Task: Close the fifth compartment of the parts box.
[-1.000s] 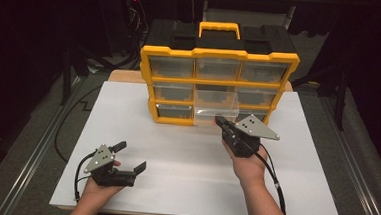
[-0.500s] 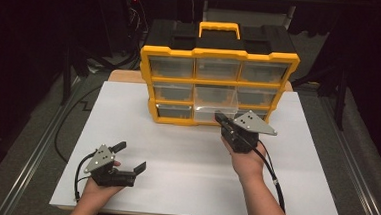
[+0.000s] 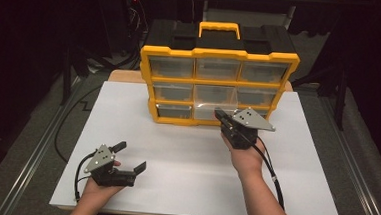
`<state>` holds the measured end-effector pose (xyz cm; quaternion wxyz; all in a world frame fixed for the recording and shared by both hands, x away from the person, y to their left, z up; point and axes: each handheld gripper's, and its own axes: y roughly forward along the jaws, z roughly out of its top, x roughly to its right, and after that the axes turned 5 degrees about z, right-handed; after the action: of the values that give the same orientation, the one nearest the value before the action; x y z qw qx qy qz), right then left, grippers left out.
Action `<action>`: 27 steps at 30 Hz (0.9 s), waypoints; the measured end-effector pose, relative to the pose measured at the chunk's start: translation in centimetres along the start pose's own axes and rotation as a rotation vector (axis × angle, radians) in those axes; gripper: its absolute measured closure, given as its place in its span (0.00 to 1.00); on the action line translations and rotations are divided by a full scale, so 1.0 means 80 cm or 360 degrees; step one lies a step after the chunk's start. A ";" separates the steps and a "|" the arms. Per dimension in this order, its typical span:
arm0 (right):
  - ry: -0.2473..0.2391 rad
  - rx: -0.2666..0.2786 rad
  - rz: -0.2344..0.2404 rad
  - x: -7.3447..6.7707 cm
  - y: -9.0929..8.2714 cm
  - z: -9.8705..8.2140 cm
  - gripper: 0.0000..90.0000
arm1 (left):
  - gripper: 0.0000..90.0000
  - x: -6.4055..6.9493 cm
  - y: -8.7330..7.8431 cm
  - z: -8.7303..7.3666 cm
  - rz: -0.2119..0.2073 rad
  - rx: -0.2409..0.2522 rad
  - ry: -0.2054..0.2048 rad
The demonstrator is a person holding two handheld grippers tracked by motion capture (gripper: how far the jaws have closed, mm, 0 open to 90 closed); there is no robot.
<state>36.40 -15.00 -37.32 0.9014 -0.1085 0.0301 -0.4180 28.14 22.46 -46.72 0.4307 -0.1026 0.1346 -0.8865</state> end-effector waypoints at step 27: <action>-0.0004 -0.0022 -0.0053 0.017 0.024 0.011 1.00 | 0.00 -0.002 0.000 0.000 -0.0006 0.0012 -0.0029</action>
<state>38.85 -14.64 -36.83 0.8936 -0.1157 0.0301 -0.4326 28.26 22.63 -46.70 0.4306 -0.1092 0.1271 -0.8869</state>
